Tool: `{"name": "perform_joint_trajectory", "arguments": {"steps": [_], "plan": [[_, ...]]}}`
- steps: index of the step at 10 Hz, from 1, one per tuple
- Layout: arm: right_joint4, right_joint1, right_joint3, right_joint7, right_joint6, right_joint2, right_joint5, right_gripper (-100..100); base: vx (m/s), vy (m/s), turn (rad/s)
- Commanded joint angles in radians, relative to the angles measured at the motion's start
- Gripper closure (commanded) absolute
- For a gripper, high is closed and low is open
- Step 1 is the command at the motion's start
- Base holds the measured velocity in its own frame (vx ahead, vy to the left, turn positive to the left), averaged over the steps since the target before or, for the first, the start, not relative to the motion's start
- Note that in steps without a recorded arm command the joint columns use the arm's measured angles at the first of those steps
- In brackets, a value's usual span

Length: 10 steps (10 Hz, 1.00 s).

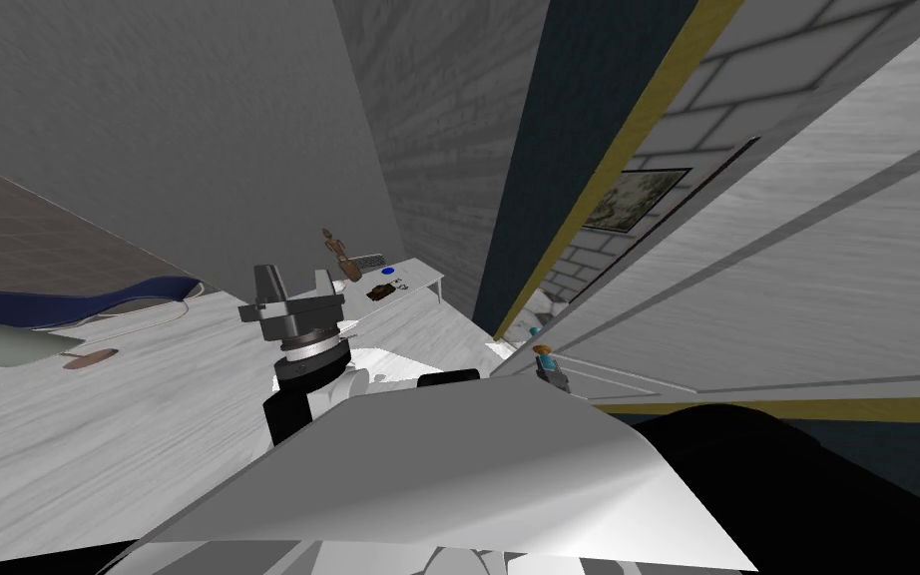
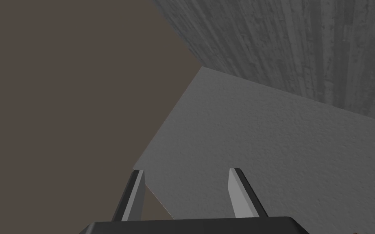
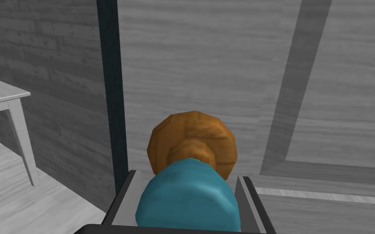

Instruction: Pull the door open

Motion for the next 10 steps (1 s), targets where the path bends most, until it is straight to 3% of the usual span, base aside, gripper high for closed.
{"name": "perform_joint_trajectory", "arguments": {"steps": [1,4,5,10], "plan": [[0.01,0.006,0.024,-0.012,-0.027,-0.008,0.022,100,-0.234,-0.018,0.053],[0.003,0.016,0.055,-0.022,-0.051,-0.018,0.05,100,-0.23,-0.017,0.037],[0.013,0.006,0.049,-0.021,-0.049,-0.015,0.046,100,-0.095,0.011,0.005],[0.008,0.019,0.105,-0.032,-0.095,-0.032,0.103,100,-0.2,-0.051,0.046]]}}
